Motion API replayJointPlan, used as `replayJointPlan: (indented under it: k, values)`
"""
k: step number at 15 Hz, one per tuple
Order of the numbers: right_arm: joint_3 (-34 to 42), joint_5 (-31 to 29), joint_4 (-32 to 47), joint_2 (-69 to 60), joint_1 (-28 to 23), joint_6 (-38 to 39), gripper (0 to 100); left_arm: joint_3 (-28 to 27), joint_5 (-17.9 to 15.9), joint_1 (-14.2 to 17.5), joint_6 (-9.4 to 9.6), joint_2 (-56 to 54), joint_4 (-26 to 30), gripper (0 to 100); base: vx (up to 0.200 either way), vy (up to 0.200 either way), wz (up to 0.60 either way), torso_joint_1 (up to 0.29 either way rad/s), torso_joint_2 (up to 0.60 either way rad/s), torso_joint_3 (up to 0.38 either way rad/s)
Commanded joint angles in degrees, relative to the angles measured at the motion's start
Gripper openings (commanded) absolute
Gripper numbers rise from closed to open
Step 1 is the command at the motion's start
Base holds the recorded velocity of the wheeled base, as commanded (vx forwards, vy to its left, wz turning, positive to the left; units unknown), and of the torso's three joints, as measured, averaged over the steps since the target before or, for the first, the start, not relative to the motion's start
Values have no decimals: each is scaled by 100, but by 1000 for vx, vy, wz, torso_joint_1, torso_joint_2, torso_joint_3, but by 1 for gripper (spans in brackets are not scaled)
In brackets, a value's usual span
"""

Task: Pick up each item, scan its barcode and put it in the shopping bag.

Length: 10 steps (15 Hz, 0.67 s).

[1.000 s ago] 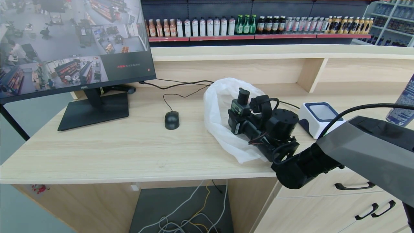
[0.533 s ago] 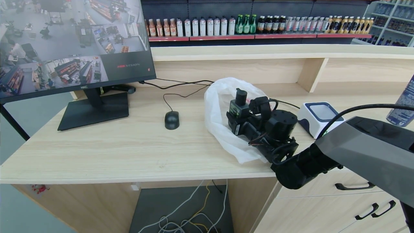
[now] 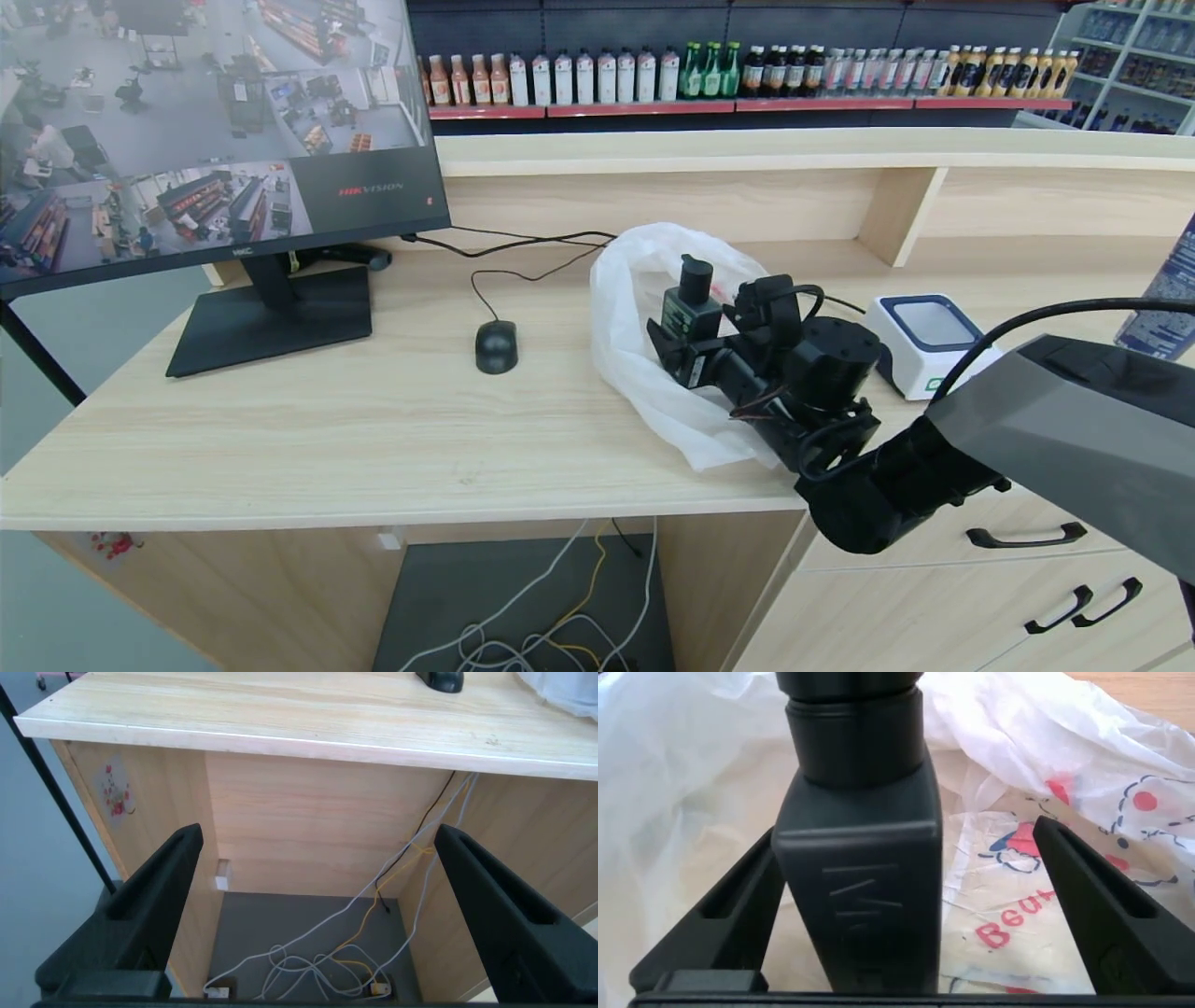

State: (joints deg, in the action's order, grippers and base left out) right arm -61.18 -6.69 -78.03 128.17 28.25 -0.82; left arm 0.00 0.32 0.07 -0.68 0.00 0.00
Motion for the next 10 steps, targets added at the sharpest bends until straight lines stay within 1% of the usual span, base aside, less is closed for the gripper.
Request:
replayJointPlan:
  k: [1,10]
  values:
    - [326,1,-10,-407,-30,-15,100,0,3,1,-2,0,-9,100,0,0,0,0,0,0]
    - [1451,1,-89,-1708,-30,-235,100,0,3,1,-2,0,0,100,0,0,0,0,0,0]
